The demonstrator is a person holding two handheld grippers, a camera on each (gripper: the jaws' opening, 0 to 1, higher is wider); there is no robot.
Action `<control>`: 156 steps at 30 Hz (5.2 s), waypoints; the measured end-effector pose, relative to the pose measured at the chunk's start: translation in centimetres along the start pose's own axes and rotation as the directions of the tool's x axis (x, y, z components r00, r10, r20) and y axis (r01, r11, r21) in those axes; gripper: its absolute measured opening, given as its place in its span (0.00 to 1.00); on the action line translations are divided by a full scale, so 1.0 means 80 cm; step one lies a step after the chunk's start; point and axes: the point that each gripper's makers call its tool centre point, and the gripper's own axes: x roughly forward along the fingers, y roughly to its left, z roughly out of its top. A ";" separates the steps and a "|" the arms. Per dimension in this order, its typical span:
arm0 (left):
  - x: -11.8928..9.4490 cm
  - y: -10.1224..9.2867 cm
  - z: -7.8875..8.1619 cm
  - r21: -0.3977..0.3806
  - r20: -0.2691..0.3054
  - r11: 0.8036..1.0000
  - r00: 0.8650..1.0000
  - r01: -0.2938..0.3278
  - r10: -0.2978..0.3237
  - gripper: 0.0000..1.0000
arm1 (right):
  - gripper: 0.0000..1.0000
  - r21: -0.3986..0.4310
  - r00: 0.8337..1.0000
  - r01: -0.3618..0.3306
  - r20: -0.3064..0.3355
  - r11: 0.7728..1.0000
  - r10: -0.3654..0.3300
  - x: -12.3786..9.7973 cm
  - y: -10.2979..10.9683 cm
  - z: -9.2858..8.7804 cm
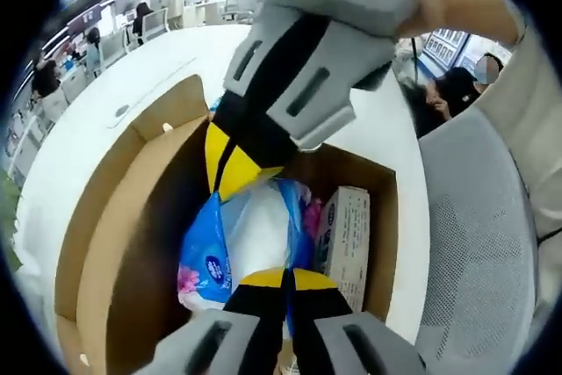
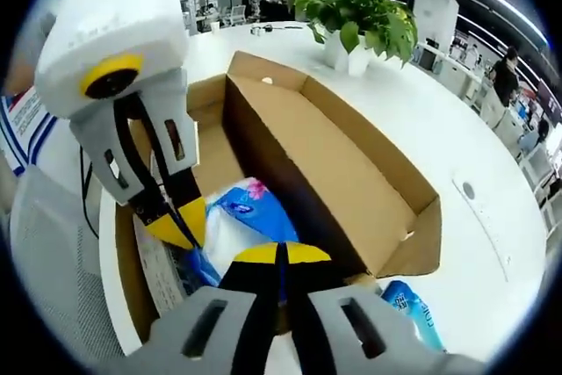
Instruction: Operate the shoe box by opening the lid, removing the specified soft item, and placing it in the target area until the item is outside and the box remains undamaged.
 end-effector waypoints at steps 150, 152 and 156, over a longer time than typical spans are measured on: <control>0.172 -0.089 0.425 0.253 0.051 0.946 0.974 0.201 -0.221 0.00 | 0.00 0.032 0.998 0.056 0.023 0.998 -0.056 -0.301 -0.244 -0.236; 0.181 -0.087 0.422 0.244 0.043 0.947 0.974 0.207 -0.224 0.00 | 0.00 0.033 0.998 0.053 0.014 0.998 -0.054 -0.297 -0.245 -0.242; 0.193 -0.082 0.416 0.227 0.038 0.951 0.974 0.209 -0.223 0.00 | 0.00 0.033 0.999 0.052 -0.004 0.998 -0.052 -0.287 -0.247 -0.254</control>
